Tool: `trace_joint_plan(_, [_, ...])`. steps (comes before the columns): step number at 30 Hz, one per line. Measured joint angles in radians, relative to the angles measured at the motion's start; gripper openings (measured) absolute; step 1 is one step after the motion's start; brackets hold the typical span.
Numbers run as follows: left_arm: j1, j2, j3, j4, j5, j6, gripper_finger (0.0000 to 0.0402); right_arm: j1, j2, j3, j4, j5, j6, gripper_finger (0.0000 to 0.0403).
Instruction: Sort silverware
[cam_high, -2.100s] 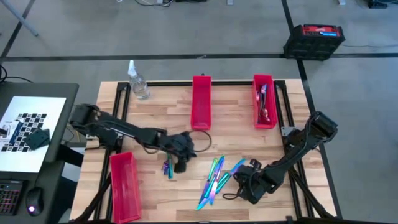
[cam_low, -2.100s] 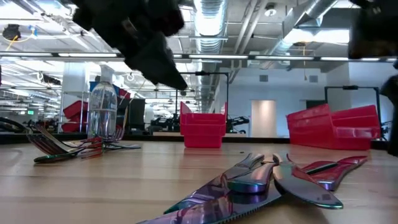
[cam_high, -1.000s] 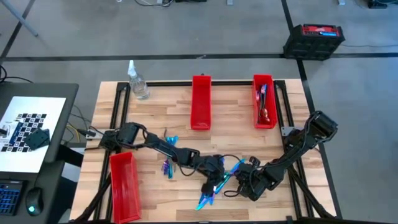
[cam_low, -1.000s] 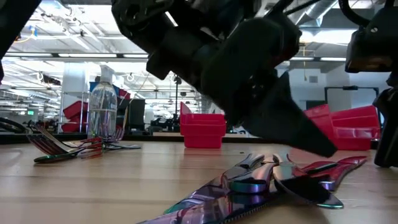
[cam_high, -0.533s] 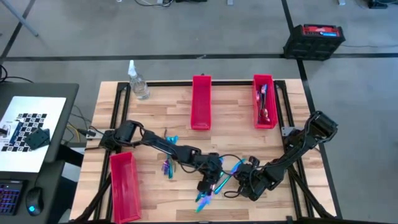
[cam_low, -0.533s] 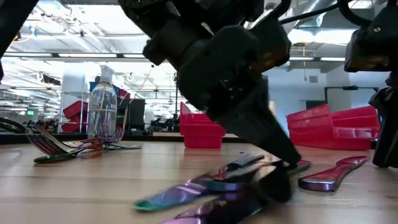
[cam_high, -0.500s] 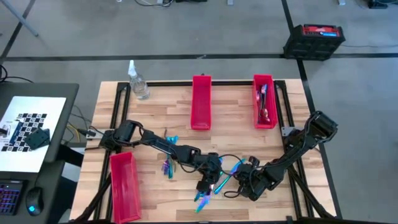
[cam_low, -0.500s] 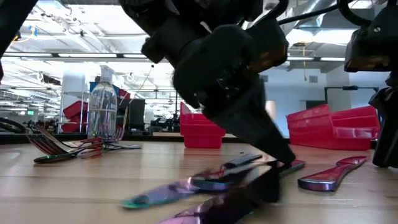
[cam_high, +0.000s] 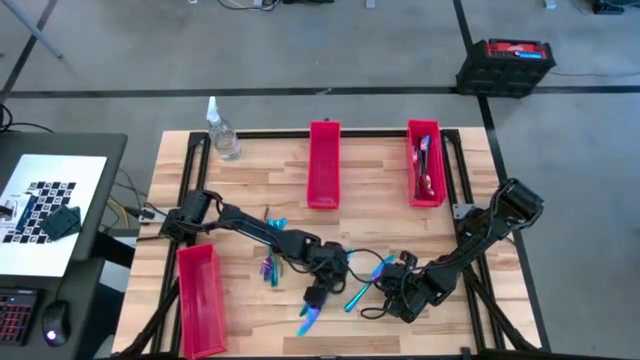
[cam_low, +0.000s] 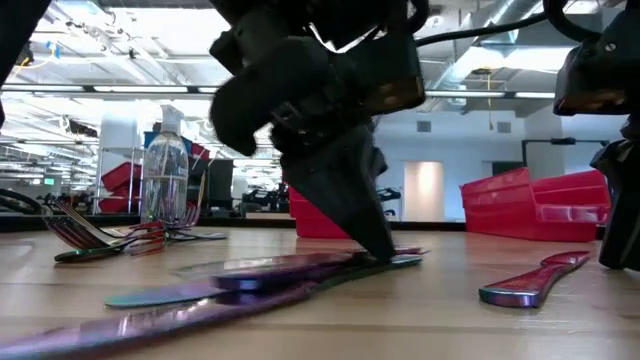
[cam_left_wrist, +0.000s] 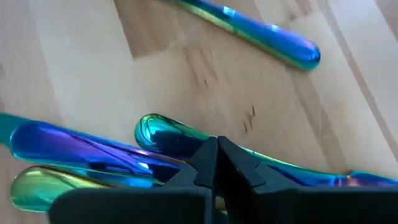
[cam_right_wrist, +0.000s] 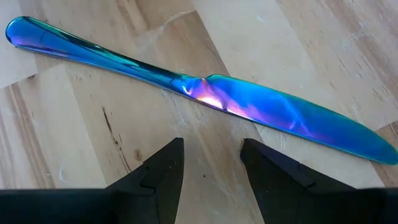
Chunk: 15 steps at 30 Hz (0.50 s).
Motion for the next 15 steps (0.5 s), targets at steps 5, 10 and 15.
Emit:
trace_joint_plan(5, [0.011,-0.016,-0.001,-0.031,0.001,-0.014,0.0,0.0,0.0,0.0,-0.004,0.0,0.0,0.0159])
trace_joint_plan(10, [0.031,-0.101,-0.018,0.003,-0.052,-0.05,0.0,0.0,0.0,0.0,-0.005,0.0,0.001,0.0159])
trace_joint_plan(15, [0.047,-0.155,-0.013,0.176,-0.085,-0.031,0.0,0.0,-0.003,0.0,-0.016,0.003,0.079,0.0159])
